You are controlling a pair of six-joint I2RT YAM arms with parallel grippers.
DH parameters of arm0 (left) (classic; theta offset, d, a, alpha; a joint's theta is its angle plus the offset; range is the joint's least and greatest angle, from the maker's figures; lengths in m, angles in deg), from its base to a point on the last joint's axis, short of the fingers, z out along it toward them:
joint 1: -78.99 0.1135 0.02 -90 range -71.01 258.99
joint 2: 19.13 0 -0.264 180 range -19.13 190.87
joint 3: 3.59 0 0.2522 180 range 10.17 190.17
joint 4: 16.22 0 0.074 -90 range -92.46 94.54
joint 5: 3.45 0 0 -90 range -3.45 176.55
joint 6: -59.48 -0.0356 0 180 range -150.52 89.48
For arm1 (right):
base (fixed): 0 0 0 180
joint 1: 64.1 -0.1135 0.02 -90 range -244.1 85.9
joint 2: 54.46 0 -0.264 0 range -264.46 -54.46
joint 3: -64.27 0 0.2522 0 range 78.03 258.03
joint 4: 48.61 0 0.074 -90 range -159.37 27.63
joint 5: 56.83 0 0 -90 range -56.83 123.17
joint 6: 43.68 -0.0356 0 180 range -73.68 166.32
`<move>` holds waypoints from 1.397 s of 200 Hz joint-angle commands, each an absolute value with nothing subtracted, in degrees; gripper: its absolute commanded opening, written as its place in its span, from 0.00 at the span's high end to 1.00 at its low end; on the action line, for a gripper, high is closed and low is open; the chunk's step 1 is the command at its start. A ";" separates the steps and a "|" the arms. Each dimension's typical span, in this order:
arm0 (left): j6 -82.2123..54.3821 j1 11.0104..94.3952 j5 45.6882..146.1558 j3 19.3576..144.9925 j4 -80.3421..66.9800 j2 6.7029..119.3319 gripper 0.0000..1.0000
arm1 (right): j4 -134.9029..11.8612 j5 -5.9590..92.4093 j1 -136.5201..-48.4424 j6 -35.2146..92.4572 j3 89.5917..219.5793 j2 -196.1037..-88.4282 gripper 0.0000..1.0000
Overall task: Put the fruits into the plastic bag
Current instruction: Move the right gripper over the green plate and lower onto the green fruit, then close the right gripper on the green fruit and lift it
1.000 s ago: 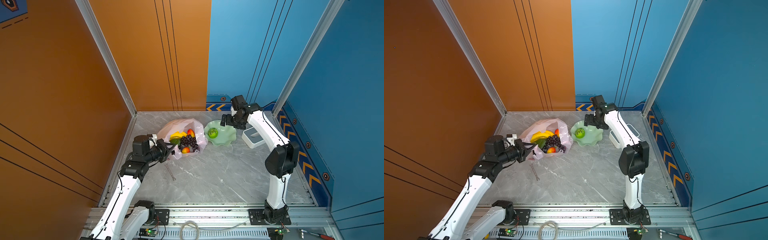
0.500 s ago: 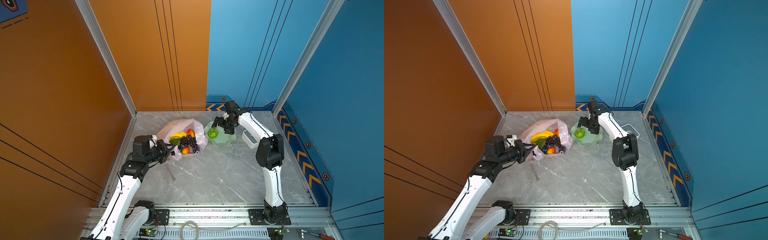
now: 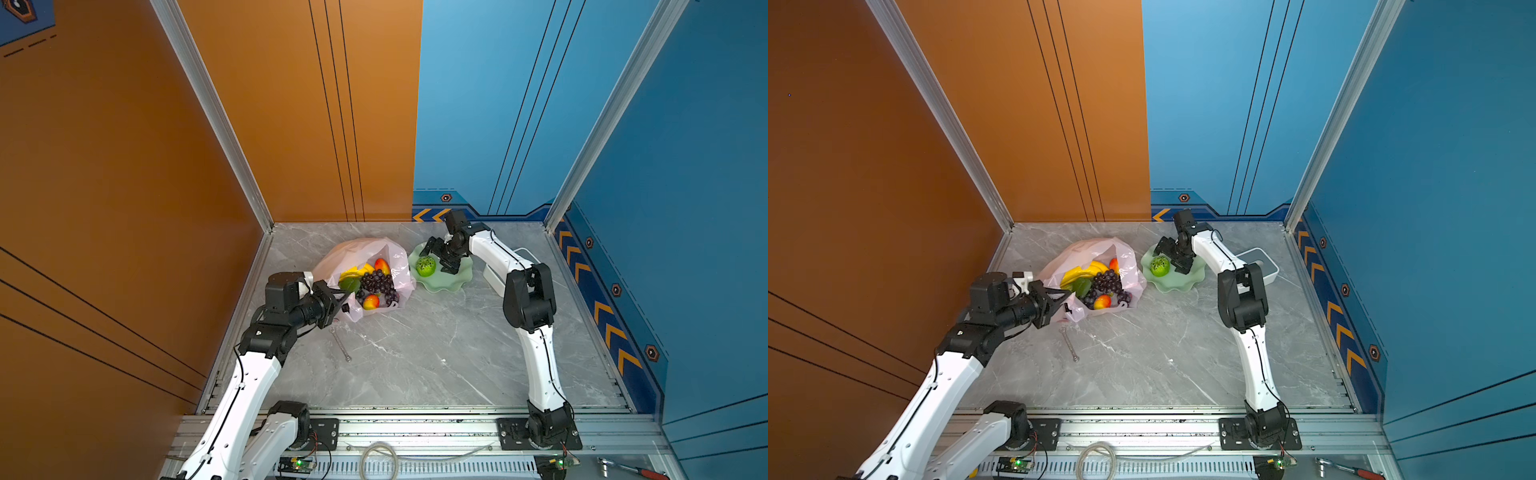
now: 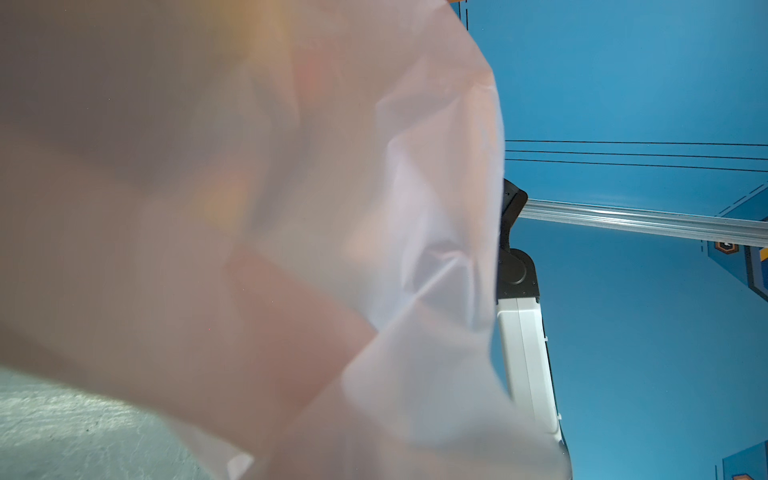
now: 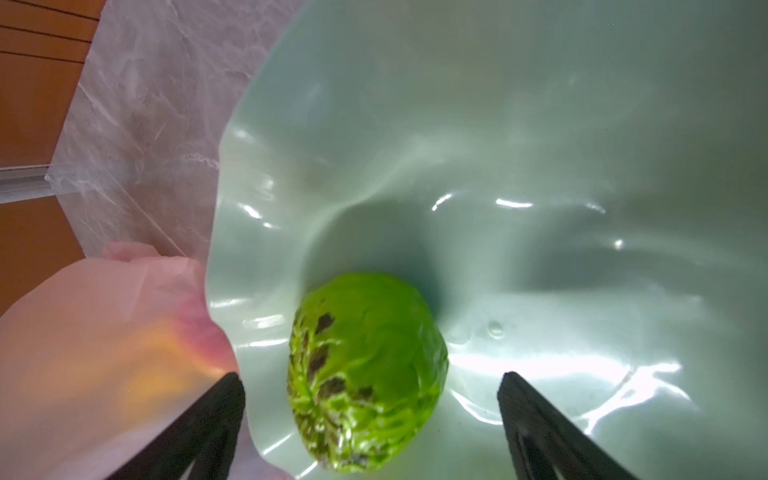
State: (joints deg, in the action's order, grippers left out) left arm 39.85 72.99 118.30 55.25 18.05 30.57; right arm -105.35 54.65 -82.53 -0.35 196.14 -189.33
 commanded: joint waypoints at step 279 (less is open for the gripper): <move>39.59 74.33 117.84 55.30 20.03 29.10 1.00 | -86.15 59.72 -81.46 -9.20 182.42 -182.62 0.53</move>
